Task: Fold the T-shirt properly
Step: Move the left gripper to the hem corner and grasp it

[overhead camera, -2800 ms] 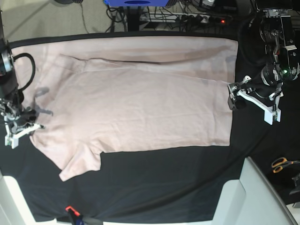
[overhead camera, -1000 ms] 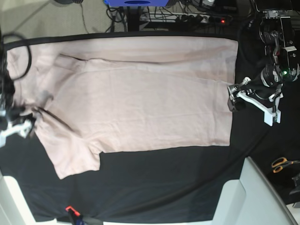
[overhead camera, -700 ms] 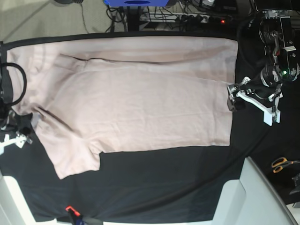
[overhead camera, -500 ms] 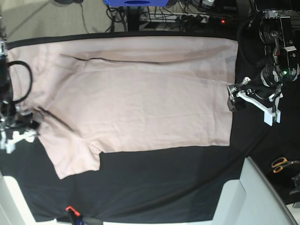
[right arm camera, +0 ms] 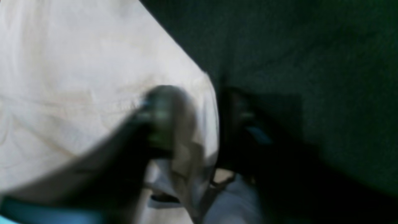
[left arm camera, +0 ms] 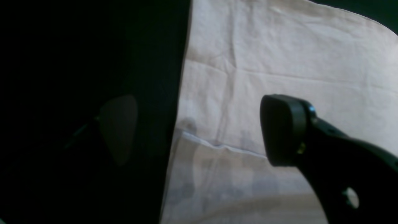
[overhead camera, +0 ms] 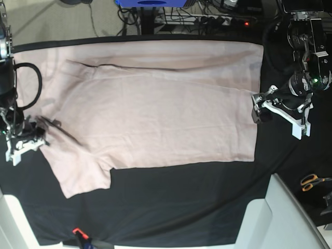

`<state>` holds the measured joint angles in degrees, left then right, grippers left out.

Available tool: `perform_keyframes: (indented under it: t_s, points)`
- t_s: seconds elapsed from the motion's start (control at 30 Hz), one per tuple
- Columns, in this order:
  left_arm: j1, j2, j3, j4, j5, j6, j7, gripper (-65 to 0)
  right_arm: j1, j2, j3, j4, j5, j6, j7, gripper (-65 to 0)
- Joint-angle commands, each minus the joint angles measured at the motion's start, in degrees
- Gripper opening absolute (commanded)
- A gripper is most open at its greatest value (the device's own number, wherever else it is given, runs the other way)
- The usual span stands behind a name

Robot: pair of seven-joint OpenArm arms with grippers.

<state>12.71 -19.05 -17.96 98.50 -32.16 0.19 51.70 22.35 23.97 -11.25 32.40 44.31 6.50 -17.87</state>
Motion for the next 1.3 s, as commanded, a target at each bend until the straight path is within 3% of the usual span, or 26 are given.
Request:
perform_keyframes:
  t_s: [0.0, 0.07, 0.1, 0.3, 0.47, 0.67, 0.87, 0.97, 1.13, 1.27]
  points:
    - [-0.45, -0.78, -0.37, 0.8, -0.41, 0.12, -0.93, -5.1, 1.34, 0.87, -0.05, 0.61, 0.04, 0.31, 0.07, -54.2]
    - [-0.45, -0.78, -0.29, 0.62, -0.41, 0.12, -0.93, -5.1, 1.34, 0.87, -0.05, 0.52, 0.04, 0.31, 0.07, -63.3]
    - [-0.53, -0.78, -0.29, 0.18, -0.41, 0.12, -0.93, -5.1, 1.43, 0.87, -0.05, 0.52, 0.04, 0.31, 0.07, -64.8]
    - [-5.81, -0.78, 0.24, -6.85, -0.41, 0.12, -0.93, -4.9, 1.43, 1.22, -0.14, 0.7, 0.04, 0.31, 0.24, -65.0]
    - [-16.45, -0.86, 0.42, -16.26, -0.41, 0.12, -0.93, -4.3, 0.9, 1.4, -0.14, 5.18, -0.05, 0.31, 0.15, -65.0]
    - [-32.18, -3.15, 13.08, -33.66, -0.41, 0.12, -1.55, -3.8, -0.06, 2.28, -0.14, 7.47, -0.05, 0.31, 0.07, -65.0]
    - [-42.2, -1.83, 18.0, -56.08, -0.41, -0.05, -13.15, 0.0, -0.15, 2.45, -0.14, 7.55, -0.05, 0.31, 0.07, -65.0]
    - [-45.98, -1.83, 22.83, -64.96, -0.41, -2.43, -18.34, 0.0, -0.15, 2.45, -0.14, 7.55, -0.05, 0.4, 0.07, -65.0]
    - [-48.36, -1.74, 26.61, -72.52, -0.41, -4.01, -25.72, 0.0, -0.15, 2.45, -0.14, 7.55, -0.05, 0.4, 0.07, -65.0]
    - [-49.68, -0.51, 28.64, -76.39, -0.41, -4.1, -28.36, 0.0, -0.15, 2.45, -0.14, 7.55, -0.05, 0.4, 0.07, -65.0]
